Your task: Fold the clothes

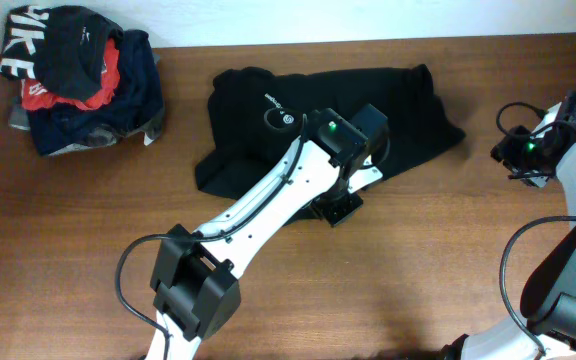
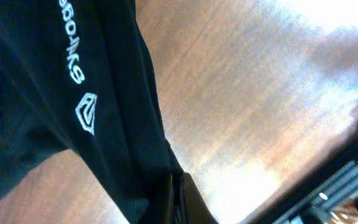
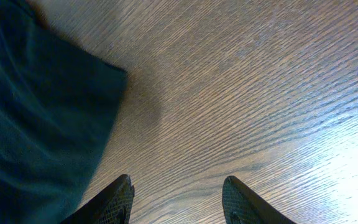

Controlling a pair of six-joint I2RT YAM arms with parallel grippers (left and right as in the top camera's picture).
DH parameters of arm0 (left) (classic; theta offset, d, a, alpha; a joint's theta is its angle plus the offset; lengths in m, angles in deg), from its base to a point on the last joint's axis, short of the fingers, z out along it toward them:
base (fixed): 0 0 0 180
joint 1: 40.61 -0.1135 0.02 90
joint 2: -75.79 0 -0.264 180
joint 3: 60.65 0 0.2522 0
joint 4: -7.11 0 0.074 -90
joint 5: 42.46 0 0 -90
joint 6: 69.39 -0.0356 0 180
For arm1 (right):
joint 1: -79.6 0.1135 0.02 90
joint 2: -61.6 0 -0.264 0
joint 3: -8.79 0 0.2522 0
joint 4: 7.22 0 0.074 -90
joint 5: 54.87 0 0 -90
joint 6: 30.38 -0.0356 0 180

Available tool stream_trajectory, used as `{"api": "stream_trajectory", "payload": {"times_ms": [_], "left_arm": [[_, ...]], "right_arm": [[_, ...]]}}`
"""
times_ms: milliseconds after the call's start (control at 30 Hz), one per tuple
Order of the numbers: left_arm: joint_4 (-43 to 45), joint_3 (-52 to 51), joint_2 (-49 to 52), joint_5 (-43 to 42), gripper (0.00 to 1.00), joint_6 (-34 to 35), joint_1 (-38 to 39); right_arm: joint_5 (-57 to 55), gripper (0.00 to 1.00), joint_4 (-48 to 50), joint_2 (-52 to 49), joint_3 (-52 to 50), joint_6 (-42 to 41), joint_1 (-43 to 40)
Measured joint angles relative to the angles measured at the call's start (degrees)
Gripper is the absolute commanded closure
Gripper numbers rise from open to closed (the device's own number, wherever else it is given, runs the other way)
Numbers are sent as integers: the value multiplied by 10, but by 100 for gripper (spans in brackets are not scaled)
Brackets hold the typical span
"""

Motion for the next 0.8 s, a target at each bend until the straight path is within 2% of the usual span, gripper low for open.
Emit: {"api": "stream_trajectory", "payload": {"times_ms": [267,433,800], "left_arm": [[0,0,0,-2,100,0,-2],[21,-15,0,20,100,0,-11],[59,-43,0,41,100,11,-69]], "right_arm": [[-1,49,8,-3,0,7,57],[-18,49,31,-39,1,9,92],[-35,49,119,-115,2,14,99]]}}
